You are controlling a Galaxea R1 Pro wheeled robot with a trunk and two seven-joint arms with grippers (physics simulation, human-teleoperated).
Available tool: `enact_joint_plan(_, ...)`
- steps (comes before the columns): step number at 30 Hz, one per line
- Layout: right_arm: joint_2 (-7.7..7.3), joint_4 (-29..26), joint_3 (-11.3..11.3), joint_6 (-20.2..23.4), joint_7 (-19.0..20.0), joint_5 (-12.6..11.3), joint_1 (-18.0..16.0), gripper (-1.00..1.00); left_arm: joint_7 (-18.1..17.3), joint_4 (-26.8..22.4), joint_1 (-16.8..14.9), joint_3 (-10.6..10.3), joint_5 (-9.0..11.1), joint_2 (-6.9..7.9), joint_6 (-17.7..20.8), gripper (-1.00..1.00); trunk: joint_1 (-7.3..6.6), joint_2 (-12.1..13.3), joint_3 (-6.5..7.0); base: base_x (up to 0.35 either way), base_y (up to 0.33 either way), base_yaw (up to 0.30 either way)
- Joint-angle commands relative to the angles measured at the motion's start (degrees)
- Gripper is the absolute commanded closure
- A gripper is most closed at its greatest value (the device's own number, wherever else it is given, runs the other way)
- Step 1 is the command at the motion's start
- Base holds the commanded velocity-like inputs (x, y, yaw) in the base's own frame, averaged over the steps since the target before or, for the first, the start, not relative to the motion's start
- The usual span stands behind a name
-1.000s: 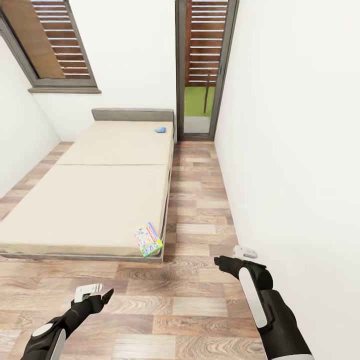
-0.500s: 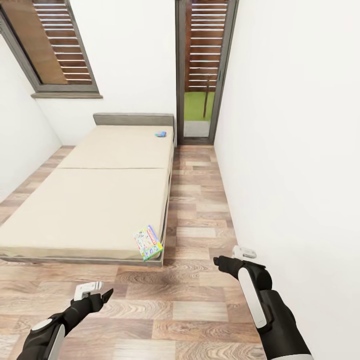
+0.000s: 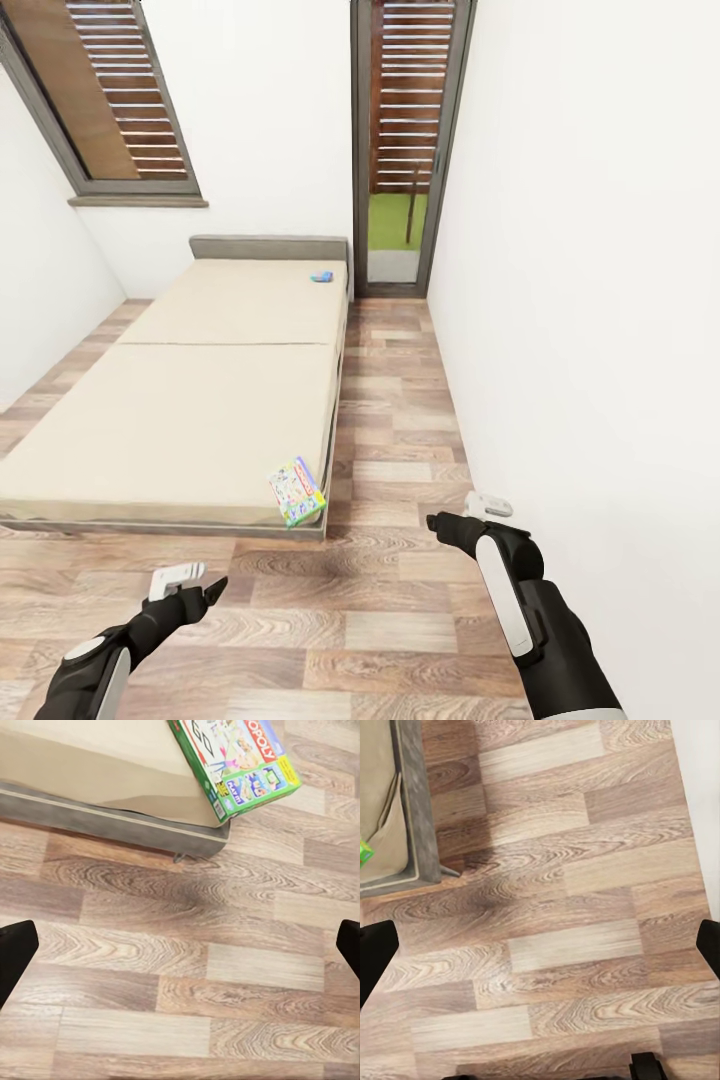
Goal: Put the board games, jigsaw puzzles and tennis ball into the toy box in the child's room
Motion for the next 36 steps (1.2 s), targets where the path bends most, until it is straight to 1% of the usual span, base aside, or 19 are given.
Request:
enact_joint_plan(1, 0.00, -0.1, 0.0, 0.1, -0.6, -0.6, 0.0, -1.00, -0.3, -0.1, 0.0, 0.1, 0.0, -0.05, 0.4, -1.00, 0.03, -0.1, 0.00, 0.000, 0.000, 0.000)
enact_joint_plan(16, 0.04, 0.2, 0.0, 0.1, -0.7, -0.6, -0.1, -1.00, -0.2, -0.4, 0.0, 0.1, 0.0, -0.21, 0.5, -1.00, 0.03, -0.1, 1.41, 0.000, 0.000, 0.000)
enact_joint_plan(21, 0.07, 1.2, 0.1, -0.3, -0.7, -0.5, 0.0, -1.00, -0.1, -0.4, 0.0, -1.1, 0.0, -0.21, 0.5, -1.00, 0.03, -0.1, 1.88, 0.000, 0.000, 0.000)
enact_joint_plan(24, 0.08, 1.4, 0.1, -1.6, -0.6, -0.6, 0.0, -1.00, -0.1, -0.4, 0.0, -1.7, 0.0, -0.19, 0.5, -1.00, 0.03, -0.1, 2.17, 0.000, 0.000, 0.000)
enact_joint_plan(32, 0.01, 1.6, 0.1, -2.9, -0.6, -0.7, 0.0, -1.00, -0.1, -0.4, 0.0, -2.1, 0.0, -0.18, 0.5, -1.00, 0.03, -0.1, 2.92, 0.000, 0.003, 0.000)
enact_joint_plan(36, 0.03, 1.7, 0.1, -3.0, -0.6, -0.7, 0.0, -1.00, -0.1, -0.4, 0.0, -2.2, 0.0, -0.21, 0.5, -1.00, 0.03, -0.1, 3.30, 0.000, 0.101, 0.000)
